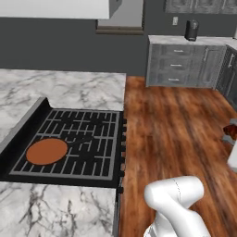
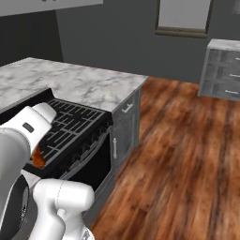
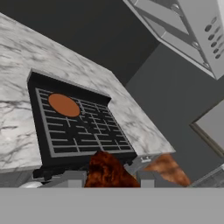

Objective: Retrieve the chicken drumstick from the fridge and place it on the saucepan with marinade on the stove.

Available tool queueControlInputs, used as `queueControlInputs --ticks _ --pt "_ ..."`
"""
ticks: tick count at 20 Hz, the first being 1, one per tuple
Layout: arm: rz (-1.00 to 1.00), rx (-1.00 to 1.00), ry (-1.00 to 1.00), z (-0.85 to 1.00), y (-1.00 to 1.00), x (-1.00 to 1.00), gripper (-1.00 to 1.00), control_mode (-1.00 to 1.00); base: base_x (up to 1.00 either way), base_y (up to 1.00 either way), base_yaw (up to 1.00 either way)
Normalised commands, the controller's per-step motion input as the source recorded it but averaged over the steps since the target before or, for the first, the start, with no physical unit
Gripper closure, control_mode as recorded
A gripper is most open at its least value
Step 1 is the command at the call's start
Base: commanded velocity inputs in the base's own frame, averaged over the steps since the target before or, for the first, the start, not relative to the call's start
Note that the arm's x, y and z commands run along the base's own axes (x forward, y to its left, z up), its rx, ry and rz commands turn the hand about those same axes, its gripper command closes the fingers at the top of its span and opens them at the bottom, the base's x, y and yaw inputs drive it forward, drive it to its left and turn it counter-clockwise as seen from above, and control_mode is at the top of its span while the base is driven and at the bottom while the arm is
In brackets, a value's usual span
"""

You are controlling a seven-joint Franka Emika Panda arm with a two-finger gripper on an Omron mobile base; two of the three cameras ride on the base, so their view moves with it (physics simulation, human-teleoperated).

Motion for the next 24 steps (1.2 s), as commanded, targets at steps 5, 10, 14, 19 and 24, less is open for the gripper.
queueControlInputs --ticks 5,10,14,19,24 --pt "0.00 0.00 0.00 0.00 0.00 0.00 1.00 1.00 0.00 0.00 0.04" --pt "0.00 0.00 0.00 0.00 0.00 0.00 1.00 1.00 0.03 0.00 0.09" --pt "0.00 0.00 0.00 0.00 0.00 0.00 1.00 1.00 0.18 0.00 0.15" --pt "0.00 0.00 0.00 0.00 0.00 0.00 1.00 1.00 0.29 0.00 0.22" --pt "0.00 0.00 0.00 0.00 0.00 0.00 1.00 1.00 0.28 0.00 0.27"
